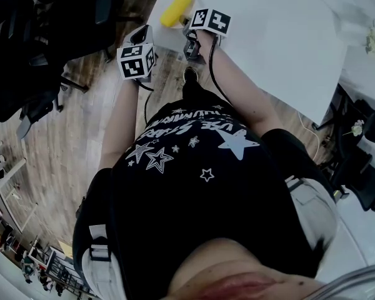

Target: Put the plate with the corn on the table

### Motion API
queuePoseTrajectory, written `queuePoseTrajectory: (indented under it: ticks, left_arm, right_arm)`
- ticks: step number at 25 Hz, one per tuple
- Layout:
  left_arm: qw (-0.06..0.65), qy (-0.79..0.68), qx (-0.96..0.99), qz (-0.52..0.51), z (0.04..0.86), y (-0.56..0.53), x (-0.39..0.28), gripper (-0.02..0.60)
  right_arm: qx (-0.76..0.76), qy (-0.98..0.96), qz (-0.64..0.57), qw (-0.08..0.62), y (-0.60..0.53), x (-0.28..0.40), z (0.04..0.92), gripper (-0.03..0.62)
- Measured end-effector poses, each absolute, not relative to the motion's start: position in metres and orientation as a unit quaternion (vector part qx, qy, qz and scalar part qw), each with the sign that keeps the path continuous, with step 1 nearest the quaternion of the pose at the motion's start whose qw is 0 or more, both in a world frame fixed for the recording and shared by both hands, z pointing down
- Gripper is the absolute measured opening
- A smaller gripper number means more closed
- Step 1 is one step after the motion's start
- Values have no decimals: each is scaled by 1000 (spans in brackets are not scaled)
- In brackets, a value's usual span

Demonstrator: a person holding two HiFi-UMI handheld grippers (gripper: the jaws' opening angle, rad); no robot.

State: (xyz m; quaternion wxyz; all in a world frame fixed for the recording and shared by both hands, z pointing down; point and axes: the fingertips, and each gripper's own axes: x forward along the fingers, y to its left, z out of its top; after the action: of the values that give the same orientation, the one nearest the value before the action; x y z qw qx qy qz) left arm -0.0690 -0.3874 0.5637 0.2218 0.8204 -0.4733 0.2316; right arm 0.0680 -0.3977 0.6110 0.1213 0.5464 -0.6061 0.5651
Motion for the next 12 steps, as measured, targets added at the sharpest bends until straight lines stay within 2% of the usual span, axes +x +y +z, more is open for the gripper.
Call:
queuePoseTrajectory:
  ticks: [5,12]
  left_arm:
    - [220,-474,821,229,562,-376,-72,5]
    - [215,-476,824,222,554,-361,-79,5]
  right_arm:
    - [559,-614,539,140,-389,71,608,218]
    - [567,-616,531,132,-373,75,599,218]
